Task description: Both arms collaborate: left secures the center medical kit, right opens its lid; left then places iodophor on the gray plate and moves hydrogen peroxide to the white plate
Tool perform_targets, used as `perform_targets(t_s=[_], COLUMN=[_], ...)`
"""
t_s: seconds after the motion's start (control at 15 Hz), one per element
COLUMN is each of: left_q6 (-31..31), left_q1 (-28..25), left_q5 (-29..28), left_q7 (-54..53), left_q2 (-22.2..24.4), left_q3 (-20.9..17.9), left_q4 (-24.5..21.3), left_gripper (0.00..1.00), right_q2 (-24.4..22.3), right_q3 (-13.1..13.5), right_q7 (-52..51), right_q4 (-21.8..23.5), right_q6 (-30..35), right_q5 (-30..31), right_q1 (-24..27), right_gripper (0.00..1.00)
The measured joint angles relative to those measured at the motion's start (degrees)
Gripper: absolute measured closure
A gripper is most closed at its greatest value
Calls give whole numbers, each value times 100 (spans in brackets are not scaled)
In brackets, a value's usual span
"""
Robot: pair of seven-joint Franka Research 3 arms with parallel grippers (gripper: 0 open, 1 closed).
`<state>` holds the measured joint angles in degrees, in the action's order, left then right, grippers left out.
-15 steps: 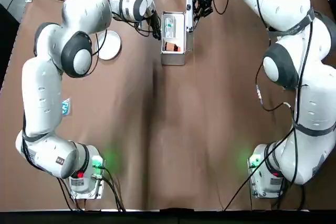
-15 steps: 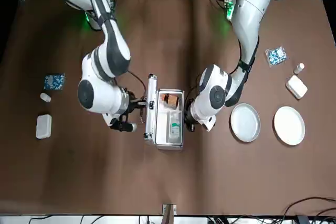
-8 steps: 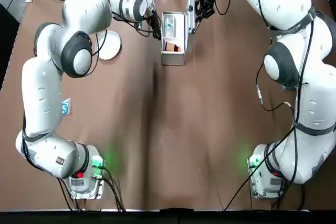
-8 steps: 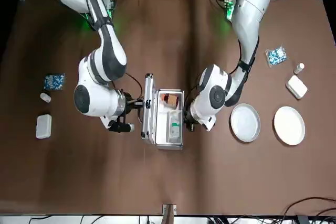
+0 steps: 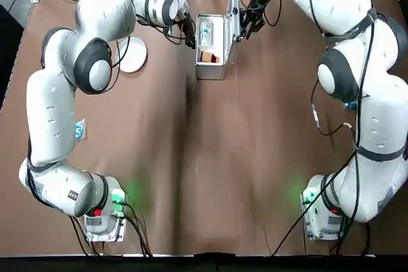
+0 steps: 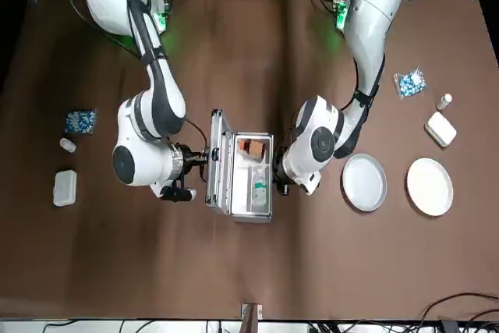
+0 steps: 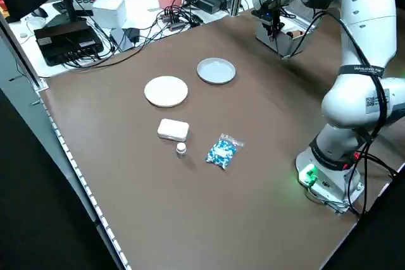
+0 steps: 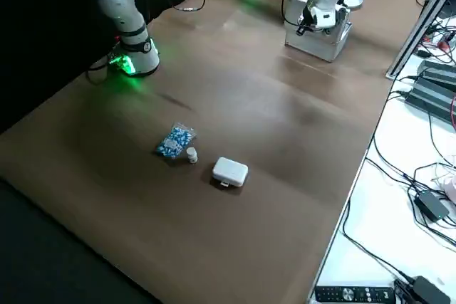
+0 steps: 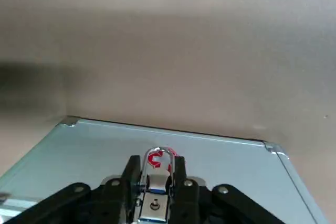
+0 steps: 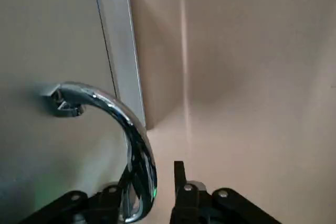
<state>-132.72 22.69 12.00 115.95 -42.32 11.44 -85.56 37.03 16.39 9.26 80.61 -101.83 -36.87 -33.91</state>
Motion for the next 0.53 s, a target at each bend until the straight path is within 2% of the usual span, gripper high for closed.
perform_targets(t_s=[0.2,0.27,0.53], left_q6=[4,10,123], left_q1=[0,2,2], left_q5=[0,0,1], left_q7=[2,4,16], left_q2=[0,3,24], left_q3=[-1,4,1], left_q4=[1,2,28], left_gripper=[69,65,29], right_q2=[0,0,0], right_q3=[5,1,-13], right_q7=[-276,-357,-500], right_q4=[-4,-11,-26], right_q6=[234,282,337], right_q5=[-1,-15,-53], right_q1=[79,117,172], right_gripper=[63,62,59])
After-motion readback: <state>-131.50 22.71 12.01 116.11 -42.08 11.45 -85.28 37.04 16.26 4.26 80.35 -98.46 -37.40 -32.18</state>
